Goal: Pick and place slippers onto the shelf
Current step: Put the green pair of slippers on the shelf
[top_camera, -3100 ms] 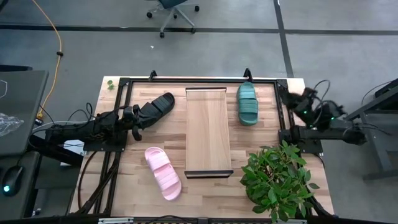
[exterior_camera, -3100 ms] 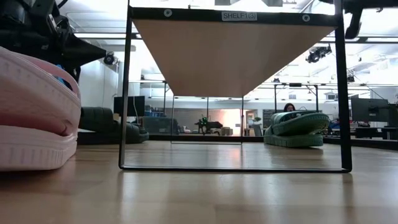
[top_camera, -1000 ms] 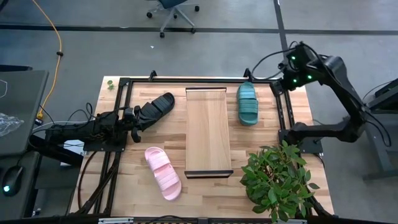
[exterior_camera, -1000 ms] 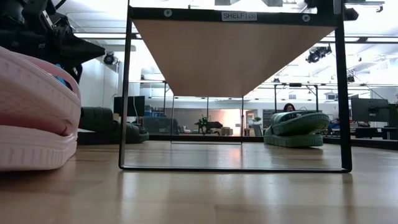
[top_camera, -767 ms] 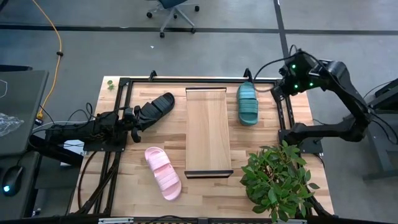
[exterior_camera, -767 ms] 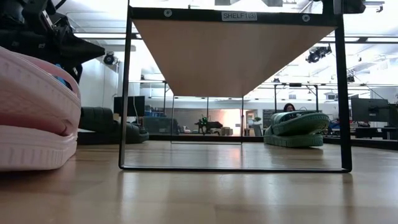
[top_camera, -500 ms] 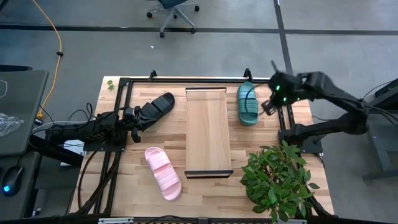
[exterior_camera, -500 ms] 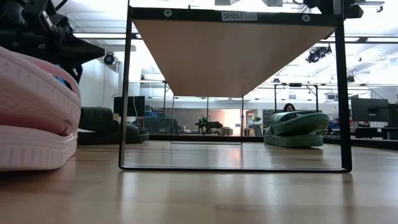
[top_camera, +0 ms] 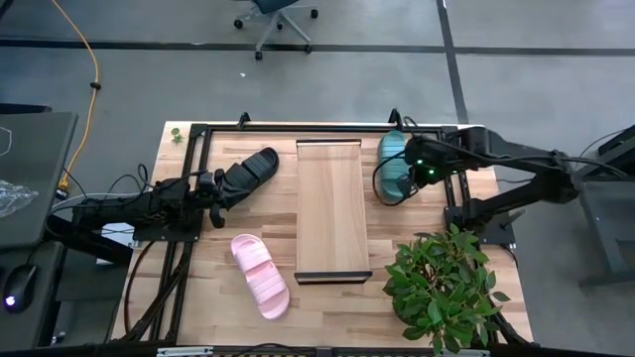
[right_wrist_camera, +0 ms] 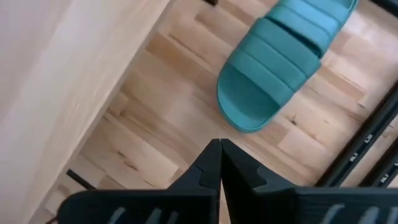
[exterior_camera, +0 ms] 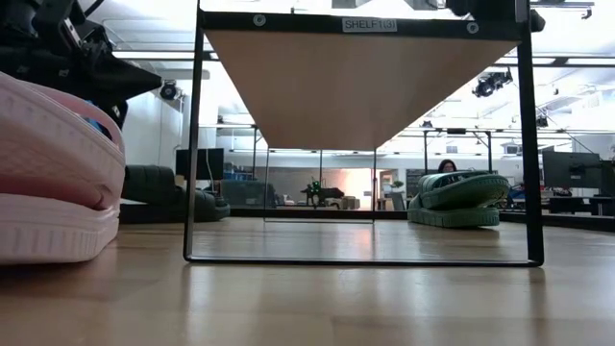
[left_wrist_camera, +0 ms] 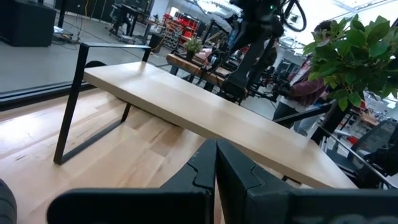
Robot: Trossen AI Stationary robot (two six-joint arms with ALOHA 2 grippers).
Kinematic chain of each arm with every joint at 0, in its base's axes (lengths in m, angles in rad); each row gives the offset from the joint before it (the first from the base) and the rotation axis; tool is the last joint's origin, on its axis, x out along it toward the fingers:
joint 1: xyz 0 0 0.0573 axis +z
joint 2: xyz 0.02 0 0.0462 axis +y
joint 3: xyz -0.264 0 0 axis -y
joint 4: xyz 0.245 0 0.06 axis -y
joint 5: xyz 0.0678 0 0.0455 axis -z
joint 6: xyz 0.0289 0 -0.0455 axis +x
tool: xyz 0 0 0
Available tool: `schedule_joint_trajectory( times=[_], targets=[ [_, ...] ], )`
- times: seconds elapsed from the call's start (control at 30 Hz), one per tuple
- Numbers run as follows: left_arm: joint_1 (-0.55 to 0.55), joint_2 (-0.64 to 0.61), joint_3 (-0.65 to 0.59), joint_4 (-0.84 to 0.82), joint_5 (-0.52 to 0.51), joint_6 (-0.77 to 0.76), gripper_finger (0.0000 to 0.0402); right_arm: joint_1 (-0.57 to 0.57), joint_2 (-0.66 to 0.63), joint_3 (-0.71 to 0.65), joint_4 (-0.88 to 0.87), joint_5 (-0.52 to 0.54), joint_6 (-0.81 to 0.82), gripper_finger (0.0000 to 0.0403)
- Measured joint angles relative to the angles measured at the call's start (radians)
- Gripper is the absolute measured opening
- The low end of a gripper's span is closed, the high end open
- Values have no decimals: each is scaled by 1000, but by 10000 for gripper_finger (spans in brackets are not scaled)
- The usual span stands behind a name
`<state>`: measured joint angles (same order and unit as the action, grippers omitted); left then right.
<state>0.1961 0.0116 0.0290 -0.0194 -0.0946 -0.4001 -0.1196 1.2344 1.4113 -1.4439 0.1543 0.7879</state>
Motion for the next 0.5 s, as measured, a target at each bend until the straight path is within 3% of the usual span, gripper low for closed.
schedule_joint_trajectory(
  times=[0.17,0.5],
  targets=[
    [0,0,0,0,0,2,1,89,103,-1,-62,70,39,0],
    [0,0,0,-4,23,2,1,335,219,-2,-126,505,218,0]
  ],
)
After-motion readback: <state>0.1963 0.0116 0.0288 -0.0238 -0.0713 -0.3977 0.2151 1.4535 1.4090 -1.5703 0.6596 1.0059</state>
